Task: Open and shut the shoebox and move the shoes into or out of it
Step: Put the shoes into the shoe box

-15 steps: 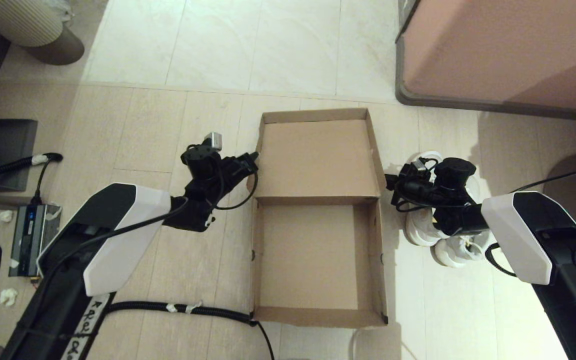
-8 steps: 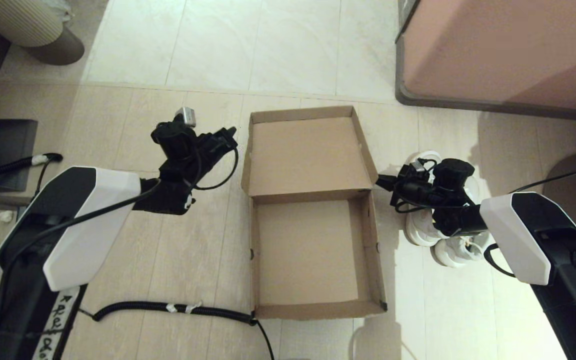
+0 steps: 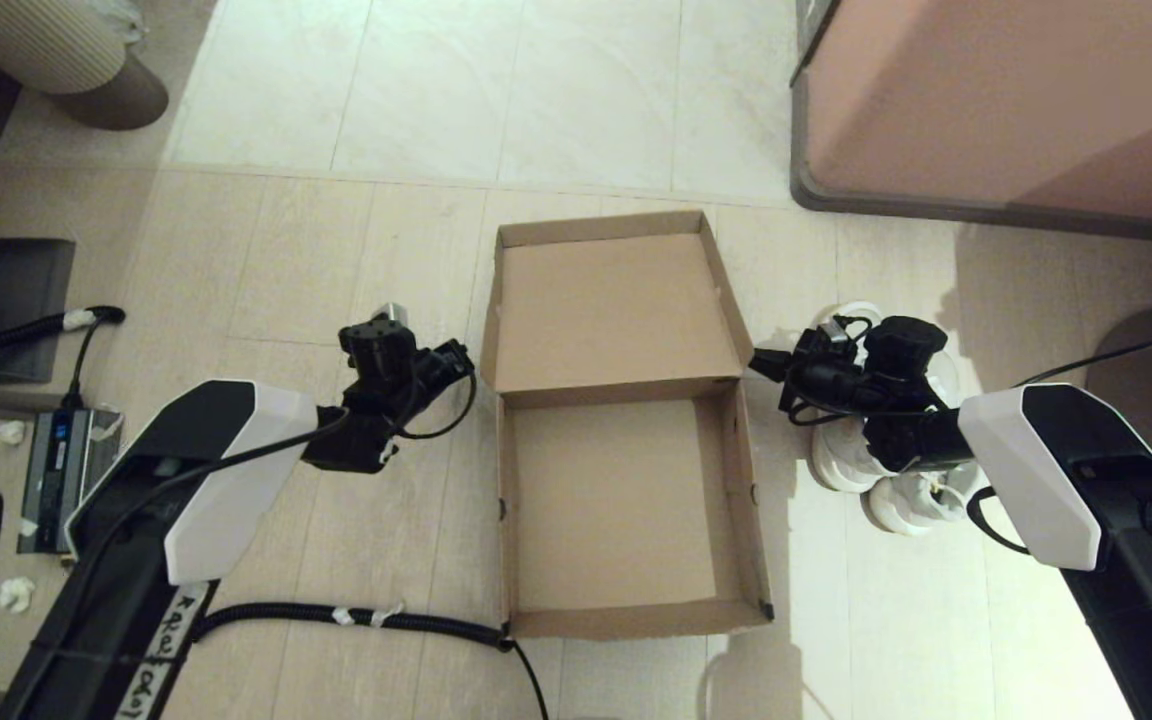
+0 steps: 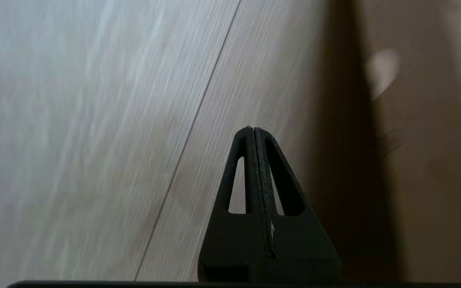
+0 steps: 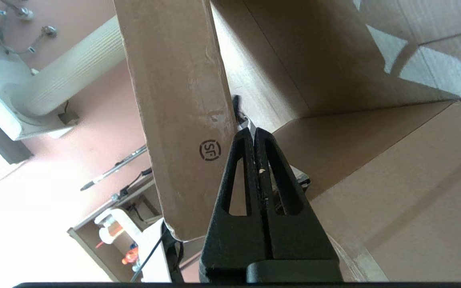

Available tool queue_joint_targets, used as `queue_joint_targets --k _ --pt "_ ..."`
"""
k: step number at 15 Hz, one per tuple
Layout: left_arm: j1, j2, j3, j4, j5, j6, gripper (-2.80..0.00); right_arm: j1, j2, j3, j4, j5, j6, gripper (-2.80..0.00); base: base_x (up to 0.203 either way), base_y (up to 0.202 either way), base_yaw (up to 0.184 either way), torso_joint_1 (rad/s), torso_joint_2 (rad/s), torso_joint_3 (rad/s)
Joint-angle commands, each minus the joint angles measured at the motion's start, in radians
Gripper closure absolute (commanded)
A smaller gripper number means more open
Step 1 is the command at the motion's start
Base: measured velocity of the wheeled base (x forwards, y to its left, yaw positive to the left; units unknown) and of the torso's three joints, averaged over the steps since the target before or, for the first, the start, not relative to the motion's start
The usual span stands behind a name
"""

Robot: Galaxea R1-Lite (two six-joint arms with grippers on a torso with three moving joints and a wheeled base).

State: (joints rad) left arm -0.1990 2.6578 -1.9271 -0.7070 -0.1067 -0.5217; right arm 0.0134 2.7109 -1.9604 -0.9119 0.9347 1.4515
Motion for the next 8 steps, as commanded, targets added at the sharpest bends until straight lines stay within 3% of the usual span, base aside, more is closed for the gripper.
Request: queue_joint_targets --k 1,4,8 --pt "-0.012 0.021 -0.007 0.002 -0.004 -0.007 0.0 0.002 -0.002 0.0 -0.005 0.006 0.007 0.0 0.0 0.0 0.0 0.0 0.0 0.0" --pt "-0.045 0.012 -0.007 -0.006 -0.027 -0.081 0.0 0.002 -0.002 0.007 -0.005 0.006 0.007 0.0 0.0 0.0 0.0 0.0 0.0 0.0" --pt "-0.063 -0.029 -0.007 -0.008 -0.058 -0.301 0.0 0.0 -0.008 0.006 0.033 0.006 0.004 0.0 0.0 0.0 0.0 0.0 0.0 0.0"
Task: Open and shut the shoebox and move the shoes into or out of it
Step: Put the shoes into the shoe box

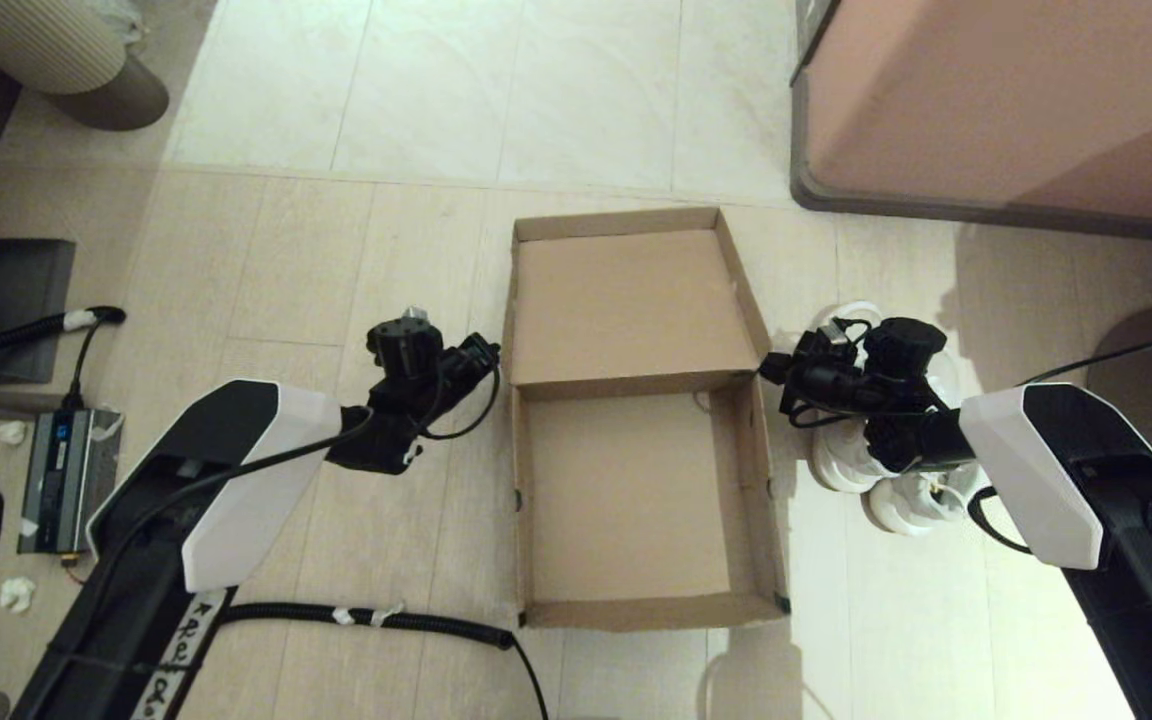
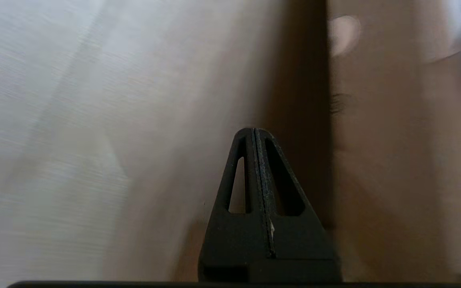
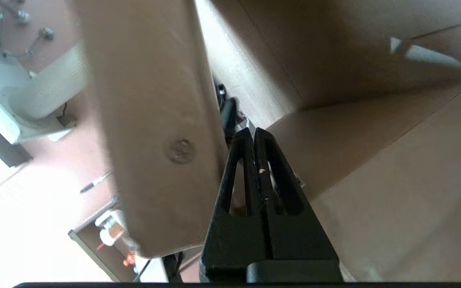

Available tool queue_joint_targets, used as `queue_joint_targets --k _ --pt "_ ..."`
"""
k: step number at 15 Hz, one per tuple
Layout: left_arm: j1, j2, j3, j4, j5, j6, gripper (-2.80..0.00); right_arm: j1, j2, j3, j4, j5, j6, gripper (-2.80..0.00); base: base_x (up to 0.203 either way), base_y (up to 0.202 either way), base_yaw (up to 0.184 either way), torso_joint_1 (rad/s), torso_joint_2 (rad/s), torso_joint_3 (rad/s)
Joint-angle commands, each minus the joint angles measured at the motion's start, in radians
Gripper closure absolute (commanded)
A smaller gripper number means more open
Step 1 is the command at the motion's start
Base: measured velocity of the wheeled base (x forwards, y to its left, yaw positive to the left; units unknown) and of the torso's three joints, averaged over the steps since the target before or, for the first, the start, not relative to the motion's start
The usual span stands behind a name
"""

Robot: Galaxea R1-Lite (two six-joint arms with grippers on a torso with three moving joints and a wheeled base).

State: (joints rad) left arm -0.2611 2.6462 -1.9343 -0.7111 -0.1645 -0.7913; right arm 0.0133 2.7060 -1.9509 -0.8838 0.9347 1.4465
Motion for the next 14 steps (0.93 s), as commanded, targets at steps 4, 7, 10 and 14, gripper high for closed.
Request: queue_joint_targets --k 4,7,10,14 --pt "0.0 -0.041 0.001 -0.011 -0.068 -0.267 0.0 0.003 -0.019 -0.008 0.214 -0.014 -0.215 0.0 0.0 0.0 0.0 0.0 0.0 0.0" --pt "-0.003 -0.037 0.001 -0.011 -0.112 -0.272 0.0 0.007 -0.037 -0.006 0.275 -0.034 -0.288 0.0 0.0 0.0 0.0 0.0 0.0 0.0" --pt "-0.007 -0.042 0.001 -0.039 -0.144 -0.341 0.0 0.01 -0.062 0.005 0.307 -0.033 -0.29 0.0 0.0 0.0 0.0 0.0 0.0 0.0" --pt "-0.014 -0.043 0.003 -0.033 -0.17 -0.421 0.0 0.019 -0.083 0.011 0.495 -0.063 -0.457 0.0 0.0 0.0 0.0 0.0 0.0 0.0"
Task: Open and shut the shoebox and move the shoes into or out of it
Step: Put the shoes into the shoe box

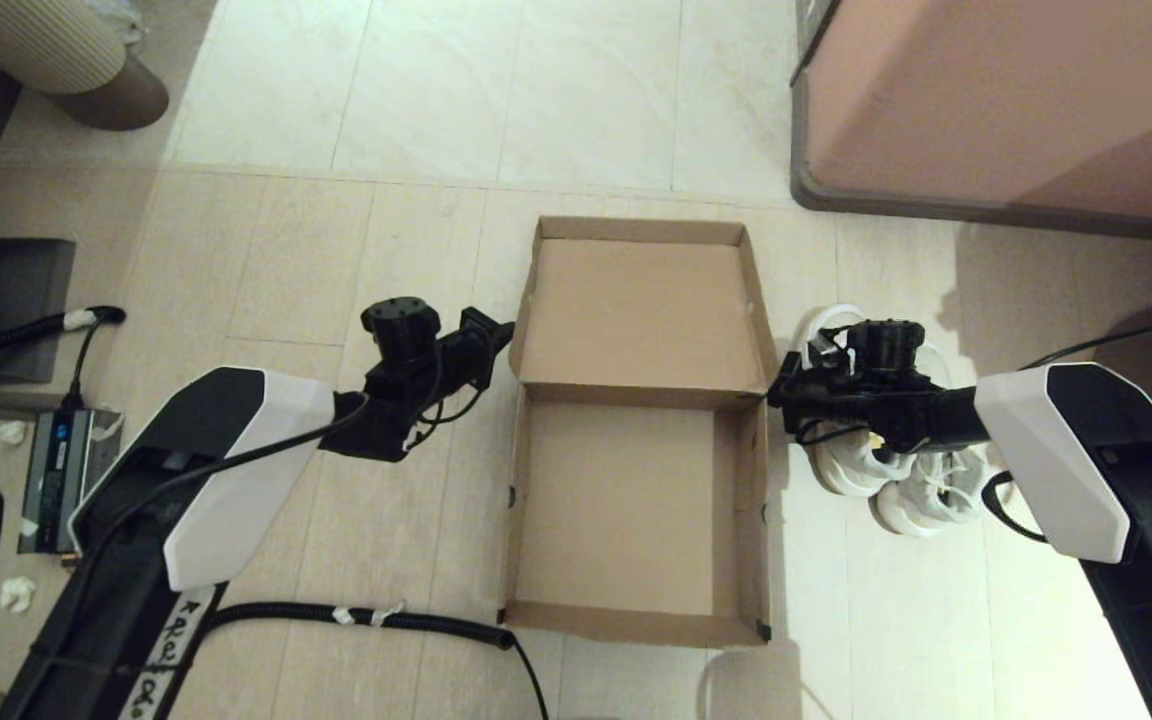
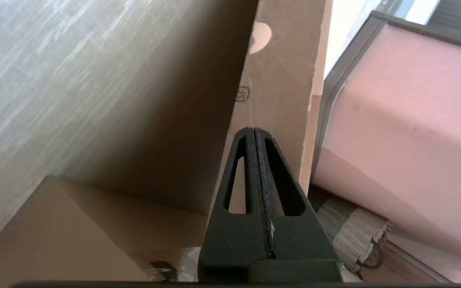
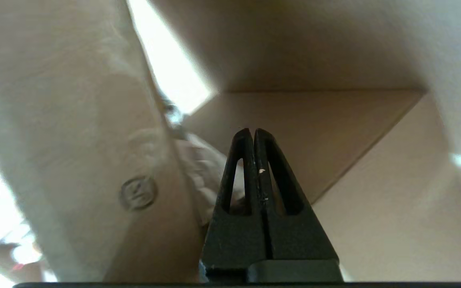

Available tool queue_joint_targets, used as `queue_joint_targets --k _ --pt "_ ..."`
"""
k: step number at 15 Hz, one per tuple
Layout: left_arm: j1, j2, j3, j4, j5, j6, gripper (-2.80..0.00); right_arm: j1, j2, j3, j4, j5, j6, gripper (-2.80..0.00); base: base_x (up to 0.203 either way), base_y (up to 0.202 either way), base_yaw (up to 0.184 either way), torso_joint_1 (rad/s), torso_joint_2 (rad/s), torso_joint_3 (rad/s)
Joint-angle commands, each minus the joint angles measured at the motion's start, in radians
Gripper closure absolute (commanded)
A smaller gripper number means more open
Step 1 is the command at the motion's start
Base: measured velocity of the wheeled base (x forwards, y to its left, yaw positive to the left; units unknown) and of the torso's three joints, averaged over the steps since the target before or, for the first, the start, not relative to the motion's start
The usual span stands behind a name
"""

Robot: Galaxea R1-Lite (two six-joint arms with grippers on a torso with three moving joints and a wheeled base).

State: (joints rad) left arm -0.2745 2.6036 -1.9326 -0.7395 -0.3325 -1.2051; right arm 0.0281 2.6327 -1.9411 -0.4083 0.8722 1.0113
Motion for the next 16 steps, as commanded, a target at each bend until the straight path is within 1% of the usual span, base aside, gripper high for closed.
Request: queue_joint_targets --k 1,3,5,9,13,14,16 --pt "0.0 0.005 0.001 0.0 0.004 -0.007 0.0 0.009 -0.01 -0.002 0.048 -0.042 -0.059 0.0 0.0 0.0 0.0 0.0 0.0 0.0" --pt "0.0 0.023 0.0 -0.001 0.009 0.006 0.0 0.016 -0.011 -0.004 0.055 -0.056 -0.066 0.0 0.0 0.0 0.0 0.0 0.0 0.0" --pt "0.0 0.042 0.0 -0.002 0.021 0.044 0.0 0.021 -0.012 -0.002 0.055 -0.056 -0.063 0.0 0.0 0.0 0.0 0.0 0.0 0.0" --pt "-0.035 0.055 0.0 0.0 0.017 0.047 0.0 0.026 -0.014 -0.002 0.055 -0.06 -0.063 0.0 0.0 0.0 0.0 0.0 0.0 0.0" --pt "-0.049 0.065 0.004 0.0 0.023 0.045 0.0 0.029 -0.013 -0.004 0.057 -0.075 -0.065 0.0 0.0 0.0 0.0 0.0 0.0 0.0" --pt "-0.049 0.059 0.019 0.0 0.025 0.047 0.0 0.029 -0.013 -0.002 0.057 -0.077 -0.065 0.0 0.0 0.0 0.0 0.0 0.0 0.0" --pt "-0.048 0.041 0.057 0.005 0.051 0.049 0.0 0.029 -0.013 -0.002 0.061 -0.081 -0.065 0.0 0.0 0.0 0.0 0.0 0.0 0.0"
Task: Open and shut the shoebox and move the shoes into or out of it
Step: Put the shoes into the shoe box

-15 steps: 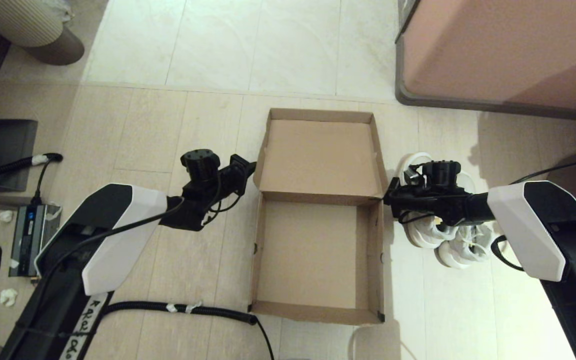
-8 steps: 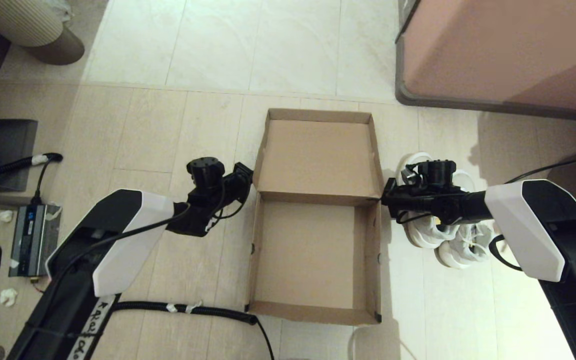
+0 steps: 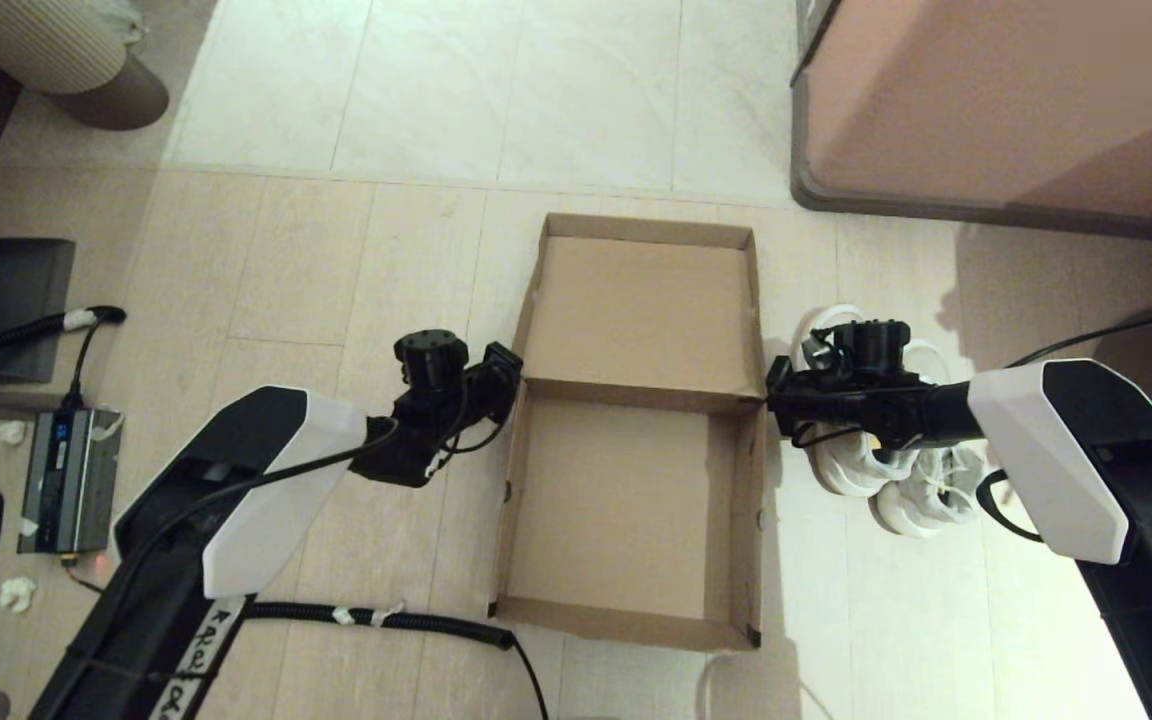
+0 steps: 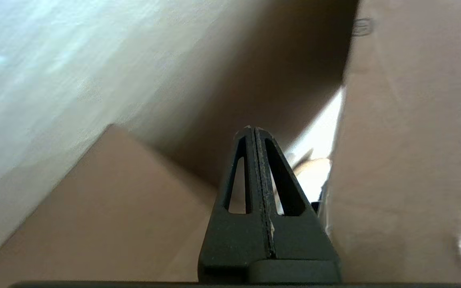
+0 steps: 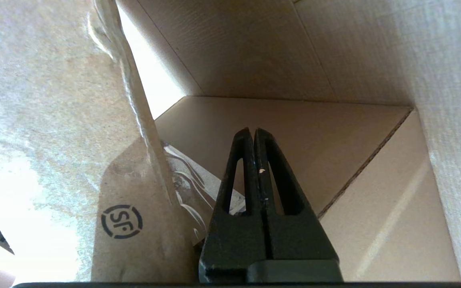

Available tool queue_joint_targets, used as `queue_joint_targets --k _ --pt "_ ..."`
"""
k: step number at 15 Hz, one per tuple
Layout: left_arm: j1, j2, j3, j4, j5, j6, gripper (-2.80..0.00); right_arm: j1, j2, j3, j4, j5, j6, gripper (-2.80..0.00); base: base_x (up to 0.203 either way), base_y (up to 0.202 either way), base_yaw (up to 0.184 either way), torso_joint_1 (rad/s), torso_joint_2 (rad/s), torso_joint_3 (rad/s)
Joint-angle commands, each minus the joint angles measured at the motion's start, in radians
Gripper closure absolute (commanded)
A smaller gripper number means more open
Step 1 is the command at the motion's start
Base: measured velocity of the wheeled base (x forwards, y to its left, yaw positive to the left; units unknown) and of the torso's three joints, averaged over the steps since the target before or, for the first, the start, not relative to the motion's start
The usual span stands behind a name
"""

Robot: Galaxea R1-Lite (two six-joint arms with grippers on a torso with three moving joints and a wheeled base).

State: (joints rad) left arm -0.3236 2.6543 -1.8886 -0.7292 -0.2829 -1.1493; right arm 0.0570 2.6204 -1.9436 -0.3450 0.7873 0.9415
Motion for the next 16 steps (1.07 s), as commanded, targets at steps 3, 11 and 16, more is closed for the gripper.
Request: queue_joint_targets --k 3,11,16 --pt "0.007 -0.052 0.09 0.034 0.007 0.022 0.0 0.0 0.001 -0.003 0.004 0.004 0.005 0.0 0.0 0.0 0.0 0.0 0.0 0.0" --pt "0.011 -0.086 0.155 0.103 0.007 0.056 0.0 -0.029 0.003 -0.017 0.002 -0.024 0.011 0.0 0.0 0.0 0.0 0.0 0.0 0.0" --pt "0.009 -0.086 0.146 0.093 0.007 0.076 0.0 -0.038 0.014 -0.017 -0.084 -0.072 0.015 0.0 0.0 0.0 0.0 0.0 0.0 0.0"
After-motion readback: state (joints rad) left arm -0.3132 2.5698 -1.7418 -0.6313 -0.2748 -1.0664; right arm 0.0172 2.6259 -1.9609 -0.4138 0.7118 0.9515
